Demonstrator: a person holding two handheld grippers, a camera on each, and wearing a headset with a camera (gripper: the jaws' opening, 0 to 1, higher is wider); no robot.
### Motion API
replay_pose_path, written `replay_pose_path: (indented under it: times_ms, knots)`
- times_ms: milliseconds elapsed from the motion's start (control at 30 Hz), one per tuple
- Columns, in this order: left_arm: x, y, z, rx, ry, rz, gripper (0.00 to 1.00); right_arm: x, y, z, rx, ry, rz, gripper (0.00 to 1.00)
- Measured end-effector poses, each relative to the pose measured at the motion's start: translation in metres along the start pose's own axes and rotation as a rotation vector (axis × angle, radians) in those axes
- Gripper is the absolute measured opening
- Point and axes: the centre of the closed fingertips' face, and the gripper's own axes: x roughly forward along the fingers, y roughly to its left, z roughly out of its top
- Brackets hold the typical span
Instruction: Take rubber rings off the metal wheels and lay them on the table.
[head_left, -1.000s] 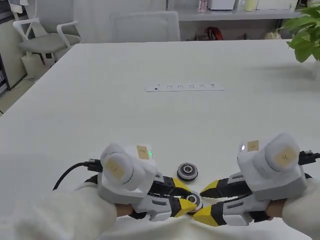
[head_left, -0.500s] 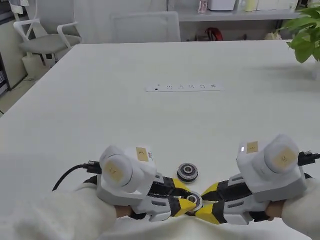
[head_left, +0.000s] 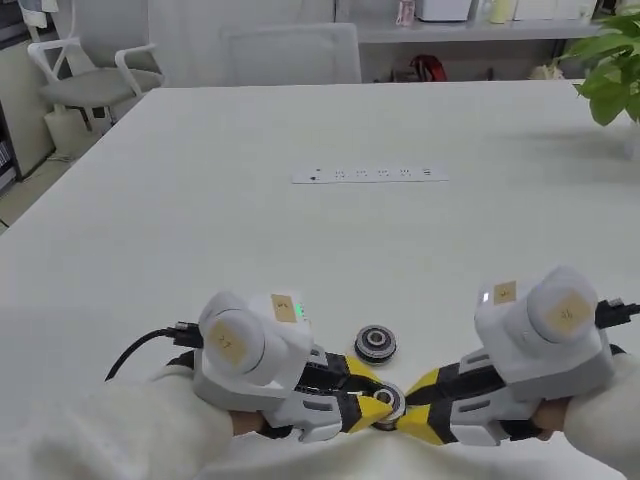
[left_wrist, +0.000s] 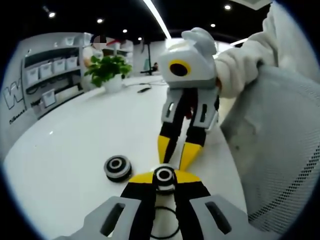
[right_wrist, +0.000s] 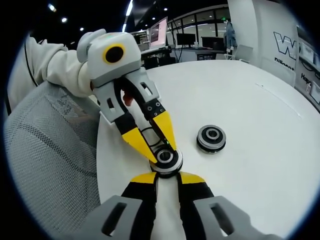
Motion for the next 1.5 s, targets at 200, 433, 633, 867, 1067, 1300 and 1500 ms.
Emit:
replay_pose_path:
  times_ms: [200,433,633,867,1067,1300,1500]
  knots:
    - [0.0000,0.0002,-0.0004,-0.006,-0.003,0.004,0.14,-0.0014,-0.0007,-0.0021,0.012,0.007,-0.002,0.05]
    - [0.0006,-0.0001,-0.0008,-0.010,-0.003,0.006,0.14,-0.0015,-0.0019,-0.0020,0.013,0.010,-0.013,0.01]
    - [0.0007,-0.0004,-0.0010,-0.008,-0.003,0.007,0.14,-0.0018,-0.0029,-0.0020,0.042,0.015,-0.023,0.00]
    - [0.0006,-0.0001,-0.0015,-0.002,-0.004,0.008,0.14,-0.0028,-0.0049,-0.0017,0.104,0.010,-0.023,0.00]
    - [0.0005,0.0011,-0.0019,-0.002,-0.009,0.009,0.14,-0.0040,-0.0055,-0.0006,0.146,0.000,-0.019,0.00]
    - [0.0000,0.0019,-0.0021,-0.005,-0.013,0.010,0.14,-0.0057,-0.0078,0.0004,0.180,-0.011,-0.019,0.00]
    - [-0.0001,0.0021,-0.0020,-0.005,-0.015,0.012,0.14,-0.0065,-0.0084,0.0010,0.206,-0.020,-0.018,0.00]
